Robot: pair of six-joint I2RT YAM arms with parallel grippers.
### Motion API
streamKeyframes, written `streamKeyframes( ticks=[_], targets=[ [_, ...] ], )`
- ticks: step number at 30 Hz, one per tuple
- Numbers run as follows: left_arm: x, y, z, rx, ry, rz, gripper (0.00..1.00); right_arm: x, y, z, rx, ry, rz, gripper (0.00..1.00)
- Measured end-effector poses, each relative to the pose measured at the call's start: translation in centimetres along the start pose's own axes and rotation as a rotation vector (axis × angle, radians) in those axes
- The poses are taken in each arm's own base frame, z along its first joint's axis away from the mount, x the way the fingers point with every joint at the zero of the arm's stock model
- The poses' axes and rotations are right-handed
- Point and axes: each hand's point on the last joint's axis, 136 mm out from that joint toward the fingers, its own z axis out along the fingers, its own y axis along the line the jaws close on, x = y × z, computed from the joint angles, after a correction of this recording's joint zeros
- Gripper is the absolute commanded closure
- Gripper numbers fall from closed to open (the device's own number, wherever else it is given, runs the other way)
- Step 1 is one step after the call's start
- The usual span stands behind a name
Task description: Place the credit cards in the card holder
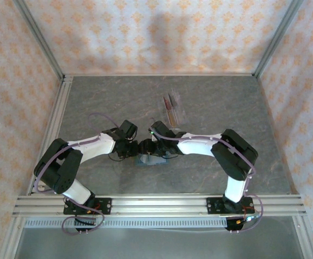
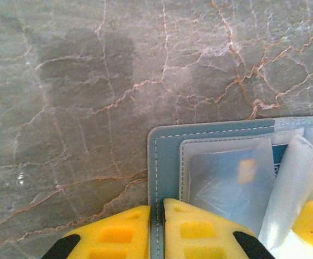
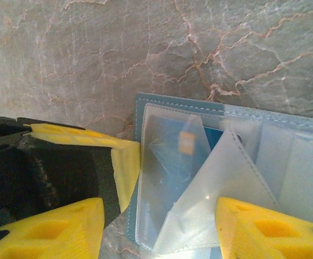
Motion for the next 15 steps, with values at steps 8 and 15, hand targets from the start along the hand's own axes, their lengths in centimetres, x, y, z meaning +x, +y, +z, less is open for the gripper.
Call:
streamKeyframes(
  ticks=[8,15],
  targets=[
    [0.0,0.1,-0.1,0.021,-0.006,-0.009,0.84,0.2,-0.1,-0.1,0.000,0.020,0.025,0.35],
    [-0.1,0.1,-0.1,0.031,-0.003,-0.023,0.82,-0.8,0.0,-1.1,0.056,0.040,0.009,0.34]
  ],
)
